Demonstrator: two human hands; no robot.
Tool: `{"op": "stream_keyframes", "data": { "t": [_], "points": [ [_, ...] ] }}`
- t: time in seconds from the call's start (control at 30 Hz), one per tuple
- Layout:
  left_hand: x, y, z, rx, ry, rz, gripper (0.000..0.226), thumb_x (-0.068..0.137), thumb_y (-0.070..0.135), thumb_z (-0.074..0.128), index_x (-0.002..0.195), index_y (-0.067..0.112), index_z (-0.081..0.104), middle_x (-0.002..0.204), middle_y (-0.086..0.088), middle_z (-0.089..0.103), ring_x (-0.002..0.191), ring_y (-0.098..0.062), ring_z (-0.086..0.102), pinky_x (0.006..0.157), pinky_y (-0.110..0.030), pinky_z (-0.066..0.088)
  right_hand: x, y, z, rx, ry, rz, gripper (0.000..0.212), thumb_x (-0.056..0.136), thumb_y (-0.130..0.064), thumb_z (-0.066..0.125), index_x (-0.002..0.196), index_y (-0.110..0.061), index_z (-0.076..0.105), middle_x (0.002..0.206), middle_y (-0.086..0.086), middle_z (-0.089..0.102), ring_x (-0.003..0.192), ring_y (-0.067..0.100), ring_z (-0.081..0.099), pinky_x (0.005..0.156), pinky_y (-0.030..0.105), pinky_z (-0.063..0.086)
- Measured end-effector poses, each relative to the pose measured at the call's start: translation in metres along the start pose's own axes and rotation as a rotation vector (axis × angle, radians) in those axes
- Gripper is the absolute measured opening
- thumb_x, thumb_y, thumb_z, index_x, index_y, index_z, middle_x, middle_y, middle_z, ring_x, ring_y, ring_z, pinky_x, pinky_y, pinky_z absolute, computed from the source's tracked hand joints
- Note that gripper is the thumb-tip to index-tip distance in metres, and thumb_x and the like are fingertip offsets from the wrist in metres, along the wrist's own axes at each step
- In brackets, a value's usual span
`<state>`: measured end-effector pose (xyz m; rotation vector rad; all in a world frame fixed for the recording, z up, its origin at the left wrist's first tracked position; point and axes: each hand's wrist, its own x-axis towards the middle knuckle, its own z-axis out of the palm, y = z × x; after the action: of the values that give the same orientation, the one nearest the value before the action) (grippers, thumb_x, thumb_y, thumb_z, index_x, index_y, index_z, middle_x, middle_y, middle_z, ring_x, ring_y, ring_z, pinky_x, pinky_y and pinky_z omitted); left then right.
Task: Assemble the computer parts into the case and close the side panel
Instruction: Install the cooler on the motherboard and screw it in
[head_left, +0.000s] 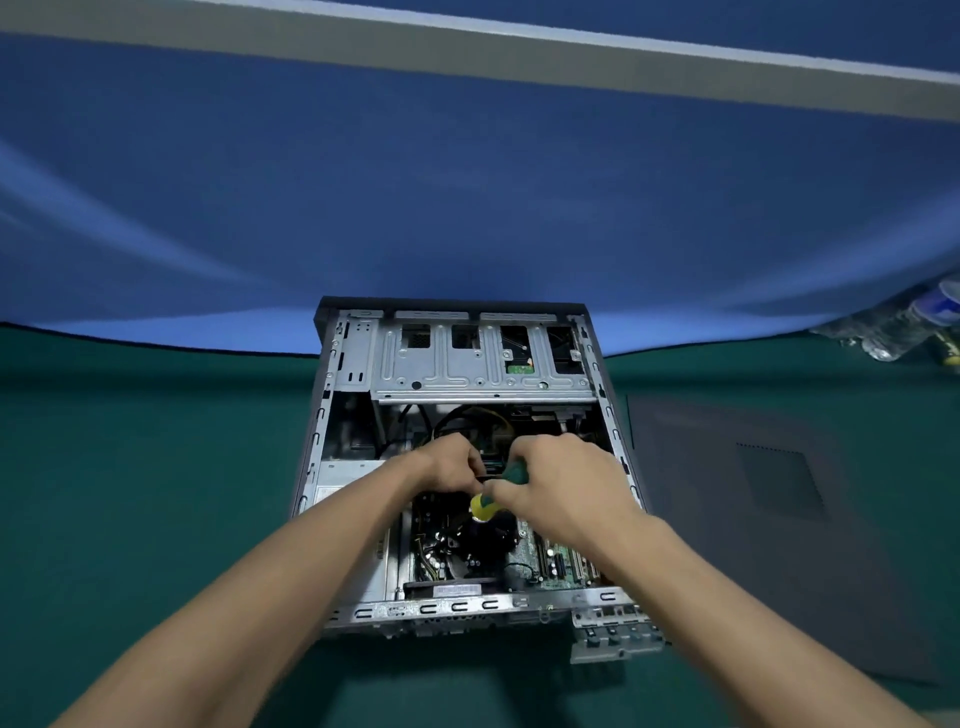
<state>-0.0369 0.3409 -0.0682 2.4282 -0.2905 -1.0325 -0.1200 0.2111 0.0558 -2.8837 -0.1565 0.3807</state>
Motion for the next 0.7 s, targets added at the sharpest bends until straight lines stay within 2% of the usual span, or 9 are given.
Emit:
{"op": "stream_keyframes", "data": {
  "t": [0.07,0.17,0.33,0.4,0.47,0.57,0.7],
  "points": [
    [-0.002,-0.002,0.004,-0.07,0.076,-0.026,0.018,0.082,0.024,0.069,0.097,0.015,0.072,0.094,0.0,0.068,0.085,-0.012,0.057,0.075,-0.025,0.045,-0.002,0.018,-0.001,0.085,0.017,0.041,0.029,0.081,-0.057,0.058,0.081,-0.028,0.057,0.068,-0.008,0.059,0.065,0.014,0.054,0.051,0.025,0.034],
    [-0.009,-0.002,0.007,-0.273,0.226,-0.079,0.011,0.086,0.02,0.065,0.09,0.015,0.074,0.093,0.0,0.069,0.084,-0.012,0.057,0.074,-0.022,0.043,-0.004,0.048,-0.001,0.275,0.069,0.113,0.022,0.08,-0.052,0.06,0.079,-0.03,0.059,0.055,-0.006,0.06,0.045,0.005,0.048,0.042,0.022,0.03],
    [-0.032,0.015,0.009,-0.365,0.48,-0.203,0.023,0.088,0.013,0.056,0.069,0.022,0.066,0.084,-0.002,0.072,0.058,-0.015,0.054,0.064,-0.027,0.047,-0.01,0.104,0.002,0.676,0.25,0.303,0.019,0.082,-0.042,0.062,0.072,-0.026,0.063,0.048,-0.006,0.058,0.035,0.004,0.039,0.039,0.02,0.029],
    [-0.039,0.031,0.012,-0.381,0.565,-0.212,0.022,0.089,0.015,0.055,0.072,0.024,0.066,0.081,0.0,0.071,0.069,-0.018,0.062,0.074,-0.031,0.052,-0.013,0.124,0.006,0.864,0.317,0.366,0.02,0.086,-0.038,0.061,0.074,-0.022,0.066,0.049,-0.004,0.06,0.034,0.003,0.037,0.039,0.021,0.03],
    [-0.042,0.054,0.016,-0.372,0.612,-0.204,0.017,0.089,0.015,0.054,0.08,0.019,0.068,0.078,0.001,0.069,0.077,-0.02,0.065,0.079,-0.035,0.053,-0.016,0.142,0.011,1.038,0.342,0.426,0.02,0.089,-0.03,0.061,0.076,-0.017,0.067,0.046,-0.003,0.059,0.033,0.001,0.039,0.036,0.015,0.028],
    [-0.041,0.098,0.026,-0.31,0.653,-0.16,0.017,0.087,0.015,0.052,0.077,0.02,0.065,0.076,0.002,0.068,0.075,-0.02,0.065,0.074,-0.034,0.053,-0.019,0.165,0.02,1.32,0.319,0.529,0.017,0.091,-0.022,0.058,0.079,-0.012,0.066,0.054,0.004,0.06,0.033,0.003,0.039,0.035,0.016,0.028],
    [-0.03,0.154,0.054,-0.169,0.659,-0.078,0.013,0.088,0.025,0.05,0.077,0.024,0.057,0.074,0.006,0.066,0.072,-0.019,0.062,0.065,-0.032,0.047,-0.02,0.19,0.03,1.594,0.166,0.659,0.017,0.09,-0.018,0.056,0.076,-0.011,0.063,0.059,0.007,0.063,0.041,0.009,0.044,0.036,0.018,0.031]
  ]
}}
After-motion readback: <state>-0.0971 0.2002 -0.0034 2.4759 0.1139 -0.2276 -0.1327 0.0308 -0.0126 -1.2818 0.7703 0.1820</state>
